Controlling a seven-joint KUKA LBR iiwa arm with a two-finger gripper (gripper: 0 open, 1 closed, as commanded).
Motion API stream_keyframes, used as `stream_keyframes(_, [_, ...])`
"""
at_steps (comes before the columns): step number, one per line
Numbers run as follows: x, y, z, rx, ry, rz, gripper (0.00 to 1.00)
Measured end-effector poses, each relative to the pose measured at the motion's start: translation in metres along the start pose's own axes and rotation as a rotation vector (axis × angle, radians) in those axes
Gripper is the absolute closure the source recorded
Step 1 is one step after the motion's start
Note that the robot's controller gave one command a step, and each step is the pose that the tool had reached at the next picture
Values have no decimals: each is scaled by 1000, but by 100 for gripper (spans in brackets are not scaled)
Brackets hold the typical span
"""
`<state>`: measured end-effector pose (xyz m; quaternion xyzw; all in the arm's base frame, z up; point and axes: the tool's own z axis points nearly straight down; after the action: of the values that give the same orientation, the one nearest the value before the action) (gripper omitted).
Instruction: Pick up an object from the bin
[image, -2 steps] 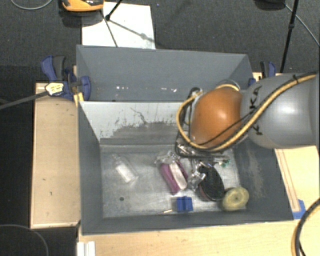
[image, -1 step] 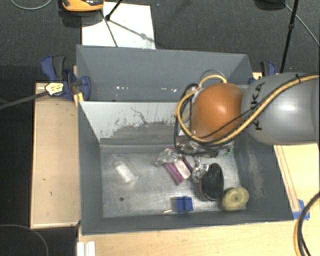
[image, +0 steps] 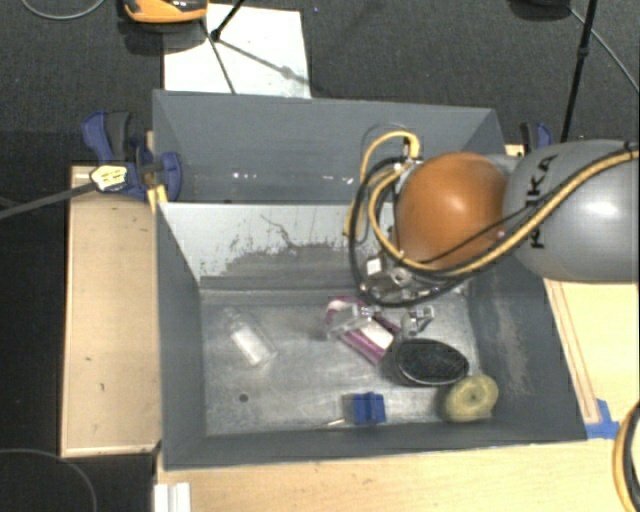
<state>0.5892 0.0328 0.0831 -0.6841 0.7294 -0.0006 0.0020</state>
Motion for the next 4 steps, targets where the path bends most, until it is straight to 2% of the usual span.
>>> stream_keyframes(1, [-1, 3, 1, -12, 2, 7, 100])
stream_keyframes(2, [15, 43, -80, 0, 1, 528, 100])
stream_keyframes(3, [15, 44, -78, -4, 2, 530, 0])
stream_keyframes(4, [41, 83, -26, -6, 4, 713, 0])
